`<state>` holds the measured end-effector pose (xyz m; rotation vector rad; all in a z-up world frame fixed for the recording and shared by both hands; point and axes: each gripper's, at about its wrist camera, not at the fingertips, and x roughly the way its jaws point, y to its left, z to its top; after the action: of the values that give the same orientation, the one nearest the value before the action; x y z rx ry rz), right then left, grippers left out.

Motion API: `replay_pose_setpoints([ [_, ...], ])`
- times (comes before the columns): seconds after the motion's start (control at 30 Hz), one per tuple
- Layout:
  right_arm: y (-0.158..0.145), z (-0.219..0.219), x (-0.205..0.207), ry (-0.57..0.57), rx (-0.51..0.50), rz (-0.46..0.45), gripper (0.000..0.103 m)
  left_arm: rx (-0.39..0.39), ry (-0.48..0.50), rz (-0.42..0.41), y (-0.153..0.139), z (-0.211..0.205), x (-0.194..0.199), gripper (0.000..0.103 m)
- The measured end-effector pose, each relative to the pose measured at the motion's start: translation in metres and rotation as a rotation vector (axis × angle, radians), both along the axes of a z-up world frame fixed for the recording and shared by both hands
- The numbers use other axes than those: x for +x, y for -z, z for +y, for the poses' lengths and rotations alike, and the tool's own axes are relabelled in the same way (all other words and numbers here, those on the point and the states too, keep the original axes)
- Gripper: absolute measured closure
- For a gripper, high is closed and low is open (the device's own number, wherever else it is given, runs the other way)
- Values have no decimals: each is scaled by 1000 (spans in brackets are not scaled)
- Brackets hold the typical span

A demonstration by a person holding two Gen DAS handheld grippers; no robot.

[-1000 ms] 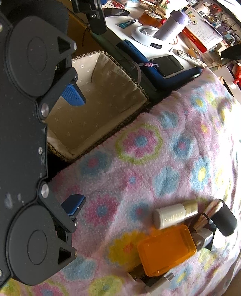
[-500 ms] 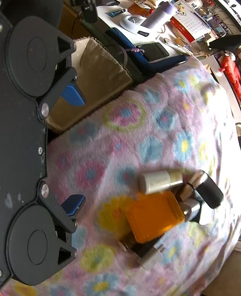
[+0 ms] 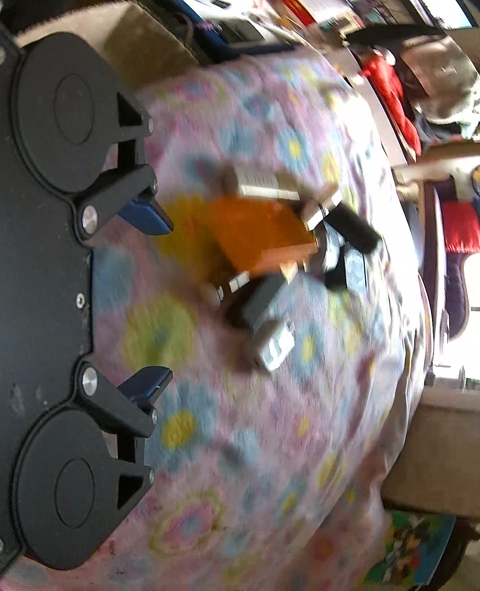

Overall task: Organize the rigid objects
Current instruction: 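Reach the right gripper to the white charger plug and grasp it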

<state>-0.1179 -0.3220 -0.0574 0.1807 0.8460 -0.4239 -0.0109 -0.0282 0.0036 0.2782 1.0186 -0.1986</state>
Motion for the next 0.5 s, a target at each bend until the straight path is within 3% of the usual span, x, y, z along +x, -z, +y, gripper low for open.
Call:
replay_pose_setpoints([
  [0.4,9,-56,35,-8,-113,-167,34,42,104,-5,5,-21,-12,15],
  [0.5,10,-73,42,-49,-109,-188,45,53,107,-13,5,-25,-12,15],
])
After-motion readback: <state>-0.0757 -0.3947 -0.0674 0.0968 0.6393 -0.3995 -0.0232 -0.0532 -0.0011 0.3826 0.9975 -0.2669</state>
